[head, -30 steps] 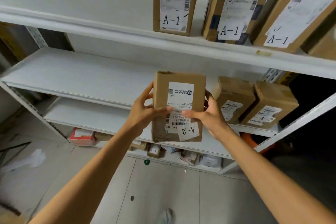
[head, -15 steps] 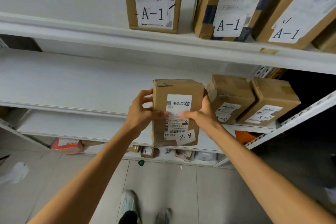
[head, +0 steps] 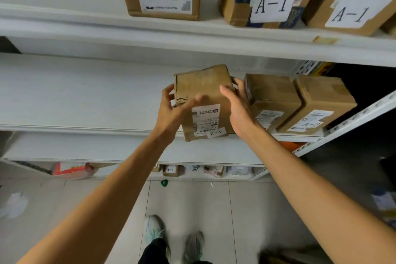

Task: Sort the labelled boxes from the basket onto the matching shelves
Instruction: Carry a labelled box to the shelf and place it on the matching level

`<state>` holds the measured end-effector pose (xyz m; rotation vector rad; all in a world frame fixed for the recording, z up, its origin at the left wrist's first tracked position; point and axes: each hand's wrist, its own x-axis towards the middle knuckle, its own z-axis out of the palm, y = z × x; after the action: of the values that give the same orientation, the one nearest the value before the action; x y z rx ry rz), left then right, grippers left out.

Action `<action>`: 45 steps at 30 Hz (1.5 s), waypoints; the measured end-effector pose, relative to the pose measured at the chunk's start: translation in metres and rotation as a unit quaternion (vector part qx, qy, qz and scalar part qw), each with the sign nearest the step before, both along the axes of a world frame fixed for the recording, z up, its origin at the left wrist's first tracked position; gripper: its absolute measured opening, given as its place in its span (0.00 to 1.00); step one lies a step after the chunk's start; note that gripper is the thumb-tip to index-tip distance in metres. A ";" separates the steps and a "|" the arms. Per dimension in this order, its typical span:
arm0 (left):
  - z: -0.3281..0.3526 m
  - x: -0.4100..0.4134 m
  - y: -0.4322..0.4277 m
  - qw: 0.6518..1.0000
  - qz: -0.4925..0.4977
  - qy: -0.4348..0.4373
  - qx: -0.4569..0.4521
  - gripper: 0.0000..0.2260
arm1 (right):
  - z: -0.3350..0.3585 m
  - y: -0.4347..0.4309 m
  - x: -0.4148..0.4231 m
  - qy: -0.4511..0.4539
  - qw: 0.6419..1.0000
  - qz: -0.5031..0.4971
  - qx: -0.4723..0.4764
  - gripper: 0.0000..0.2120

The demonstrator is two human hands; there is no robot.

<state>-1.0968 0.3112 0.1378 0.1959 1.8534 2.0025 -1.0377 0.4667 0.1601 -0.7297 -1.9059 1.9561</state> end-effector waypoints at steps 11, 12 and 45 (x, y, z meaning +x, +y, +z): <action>-0.017 -0.018 0.012 0.997 -0.068 0.031 -0.010 0.40 | -0.018 0.012 0.004 -0.109 0.938 0.125 0.305 0.48; -0.018 -0.018 0.013 0.998 -0.057 0.035 -0.014 0.41 | -0.018 0.012 0.005 -0.118 0.925 0.122 0.341 0.45; 0.072 0.179 -0.269 0.809 0.073 0.173 -0.556 0.19 | 0.082 -0.237 0.072 0.000 0.580 0.516 0.630 0.30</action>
<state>-0.9182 0.0425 0.2102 0.0610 2.9997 0.6571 -0.9662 0.2293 0.2421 0.9898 -3.1889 0.1928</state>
